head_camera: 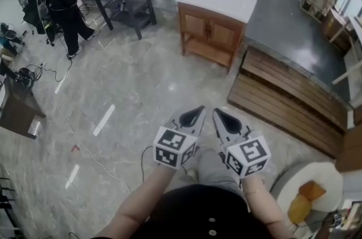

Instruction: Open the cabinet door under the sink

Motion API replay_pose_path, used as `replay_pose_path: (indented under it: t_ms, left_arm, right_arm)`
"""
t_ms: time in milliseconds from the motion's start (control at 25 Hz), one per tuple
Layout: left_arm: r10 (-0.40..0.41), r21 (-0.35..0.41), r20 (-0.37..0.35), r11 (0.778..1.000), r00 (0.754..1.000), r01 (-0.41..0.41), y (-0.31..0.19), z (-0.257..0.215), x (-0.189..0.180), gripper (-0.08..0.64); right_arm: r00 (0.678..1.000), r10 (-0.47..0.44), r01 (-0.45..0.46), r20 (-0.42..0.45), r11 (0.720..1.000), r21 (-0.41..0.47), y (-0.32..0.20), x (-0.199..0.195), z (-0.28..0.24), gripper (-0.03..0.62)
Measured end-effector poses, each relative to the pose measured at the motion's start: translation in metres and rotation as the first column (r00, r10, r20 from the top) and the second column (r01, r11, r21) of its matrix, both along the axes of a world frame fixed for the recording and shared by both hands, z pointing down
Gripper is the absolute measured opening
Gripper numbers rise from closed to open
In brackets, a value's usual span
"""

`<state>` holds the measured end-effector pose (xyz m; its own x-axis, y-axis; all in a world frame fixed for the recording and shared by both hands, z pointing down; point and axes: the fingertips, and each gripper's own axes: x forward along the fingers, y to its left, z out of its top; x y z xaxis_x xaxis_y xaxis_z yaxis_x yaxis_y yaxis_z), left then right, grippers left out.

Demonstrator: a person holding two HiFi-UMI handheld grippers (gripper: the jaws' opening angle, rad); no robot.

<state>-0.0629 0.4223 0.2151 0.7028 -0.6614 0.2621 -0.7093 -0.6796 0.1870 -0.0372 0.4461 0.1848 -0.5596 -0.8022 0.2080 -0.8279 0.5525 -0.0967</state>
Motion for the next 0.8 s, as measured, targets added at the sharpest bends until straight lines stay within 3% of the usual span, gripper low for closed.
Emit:
replay_pose_path:
  t_ms: [200,440,800]
  left_arm:
    - [-0.004,-0.010,-0.017,1.000,1.000,0.004,-0.034,0.003,-0.001,0.006]
    - [0.002,-0.025,0.002,1.000,1.000,-0.002,-0.094,0.014,0.009,0.006]
    - [-0.080,-0.021,-0.004,0.997,0.997,0.080,-0.218,0.010,0.014,0.006]
  right_arm:
    - [0.999,0.006,-0.005,0.046,1.000,-0.018,-0.035,-0.006,0.004,0.008]
    - [0.999,-0.021,0.022,0.032,0.999,-0.030,-0.100,0.001,0.014,0.008]
    - [0.997,-0.067,0.068,0.023,0.997,-0.033,-0.227,0.018,0.011,0.008]
